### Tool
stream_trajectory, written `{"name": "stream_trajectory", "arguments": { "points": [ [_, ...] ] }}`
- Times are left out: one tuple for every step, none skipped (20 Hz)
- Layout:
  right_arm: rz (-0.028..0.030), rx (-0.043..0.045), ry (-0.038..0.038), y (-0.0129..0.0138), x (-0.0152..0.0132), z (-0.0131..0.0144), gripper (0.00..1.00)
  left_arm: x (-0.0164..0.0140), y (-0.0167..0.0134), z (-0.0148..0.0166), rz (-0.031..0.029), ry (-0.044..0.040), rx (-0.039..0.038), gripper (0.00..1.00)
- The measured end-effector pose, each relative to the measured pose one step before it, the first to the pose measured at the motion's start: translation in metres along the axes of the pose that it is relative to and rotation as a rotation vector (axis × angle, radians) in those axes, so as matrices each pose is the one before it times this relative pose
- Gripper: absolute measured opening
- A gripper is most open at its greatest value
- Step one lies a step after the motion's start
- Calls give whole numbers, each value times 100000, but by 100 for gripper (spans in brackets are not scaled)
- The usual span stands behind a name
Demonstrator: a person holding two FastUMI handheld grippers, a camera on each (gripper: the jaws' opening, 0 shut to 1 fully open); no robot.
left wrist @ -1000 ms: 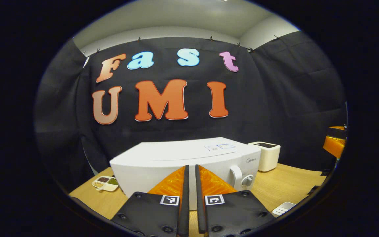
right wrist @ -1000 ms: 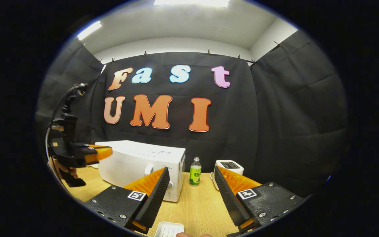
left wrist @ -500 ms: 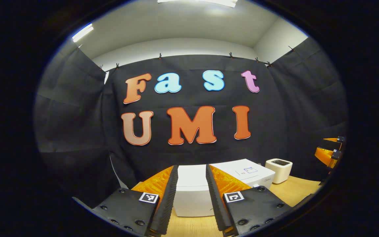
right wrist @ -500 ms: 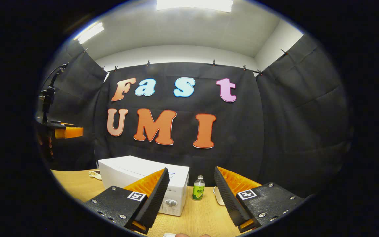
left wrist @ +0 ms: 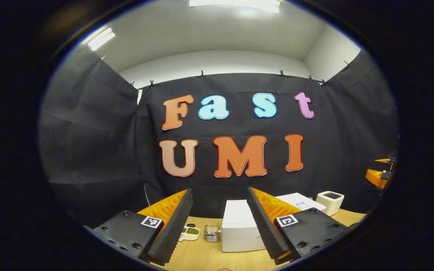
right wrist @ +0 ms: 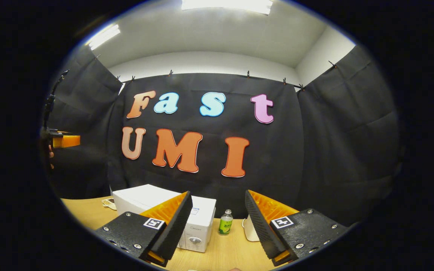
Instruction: Open the microwave oven with the left hand, put the food in, and close the microwave oven.
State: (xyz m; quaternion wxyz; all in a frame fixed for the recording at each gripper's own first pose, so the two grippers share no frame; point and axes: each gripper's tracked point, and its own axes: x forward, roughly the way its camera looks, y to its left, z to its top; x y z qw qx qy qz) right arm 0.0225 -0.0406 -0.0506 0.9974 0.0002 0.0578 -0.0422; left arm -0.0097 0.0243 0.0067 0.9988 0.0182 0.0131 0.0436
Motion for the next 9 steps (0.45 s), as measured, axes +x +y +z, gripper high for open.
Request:
{"name": "stream_trajectory", "arguments": {
  "points": [
    [793,983,-620,195,116,875,88,-134,336,732,926,-616,157,94],
    [664,561,-1236,183,263,886,88,-32,171,621,453,-639,-280,94],
    [424,334,-1215,144,182,789,88,-49,99,409,412,-217,-653,94],
    [451,262,-1078,102,130,699,88,-18,61,277,215,1,-775,98],
    [298,774,-252,161,135,390,88,-117,-21,-48,-140,353,-262,98],
    [566,1273,81,198,32,279,88,-3,-225,-66,-530,171,152,94],
    [1062,1015,-20,265,-46,343,88,46,-164,-276,-396,781,328,94],
    [704,555,-739,185,-14,420,88,1,-231,-222,-519,387,300,94],
    [-112,55,-899,-59,56,463,88,-64,-235,-341,-538,918,235,100]
  ]
}}
